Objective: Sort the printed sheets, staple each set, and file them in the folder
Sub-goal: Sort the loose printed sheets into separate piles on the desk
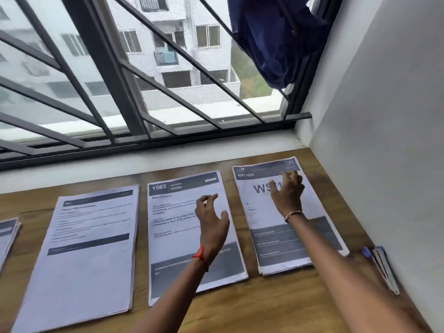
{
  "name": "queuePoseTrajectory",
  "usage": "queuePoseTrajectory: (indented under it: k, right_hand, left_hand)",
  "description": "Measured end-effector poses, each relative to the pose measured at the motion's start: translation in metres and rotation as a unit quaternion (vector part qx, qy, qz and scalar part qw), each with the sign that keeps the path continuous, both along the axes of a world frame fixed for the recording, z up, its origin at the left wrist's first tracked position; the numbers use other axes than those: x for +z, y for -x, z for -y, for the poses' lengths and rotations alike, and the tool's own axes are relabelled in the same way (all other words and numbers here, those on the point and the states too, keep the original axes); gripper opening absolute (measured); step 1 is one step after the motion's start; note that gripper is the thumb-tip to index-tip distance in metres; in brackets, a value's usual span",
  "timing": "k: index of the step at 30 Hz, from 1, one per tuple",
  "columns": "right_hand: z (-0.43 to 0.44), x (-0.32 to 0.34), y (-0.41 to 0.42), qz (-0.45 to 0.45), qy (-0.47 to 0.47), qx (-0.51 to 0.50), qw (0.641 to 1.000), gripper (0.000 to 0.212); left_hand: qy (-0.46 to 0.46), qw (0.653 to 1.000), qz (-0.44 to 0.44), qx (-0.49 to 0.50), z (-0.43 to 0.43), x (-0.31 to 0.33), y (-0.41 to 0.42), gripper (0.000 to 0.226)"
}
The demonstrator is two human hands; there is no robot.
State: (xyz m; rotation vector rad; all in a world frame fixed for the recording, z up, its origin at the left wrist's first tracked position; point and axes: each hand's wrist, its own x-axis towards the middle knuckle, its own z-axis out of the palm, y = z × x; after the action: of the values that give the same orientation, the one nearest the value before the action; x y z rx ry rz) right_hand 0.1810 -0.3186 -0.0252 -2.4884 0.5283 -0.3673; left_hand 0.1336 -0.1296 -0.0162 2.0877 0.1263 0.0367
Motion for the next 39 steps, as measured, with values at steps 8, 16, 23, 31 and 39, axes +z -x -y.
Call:
queuePoseTrajectory:
  k: [8,16,23,31,39]
  right_hand:
    - [-0.115,0.001,0.033,0.046,-0.043,0.220,0.973,0.018]
    - [-0.185,-0.003,0.051,0.010,-0.071,0.284,0.956,0.016]
    - [-0.272,0.007,0.049,-0.003,-0.066,0.332,0.941,0.017]
    - [-0.399,0.017,0.061,-0.048,-0.126,0.343,0.930,0.016]
    - [-0.540,0.020,0.072,-0.167,-0.164,0.350,0.907,0.019]
  left_hand:
    - [-0.037,0.993,-0.007,0.108,-0.093,-0.009,0.026,0.041]
    - [-0.087,0.987,0.003,0.135,-0.174,-0.001,0.059,0.027]
    - [-0.092,0.982,0.031,0.159,-0.264,0.001,0.072,0.027]
    - [-0.129,0.972,0.001,0.195,-0.400,0.001,0.080,0.026]
    - [-0.189,0.927,-0.068,0.316,-0.532,0.002,0.091,0.033]
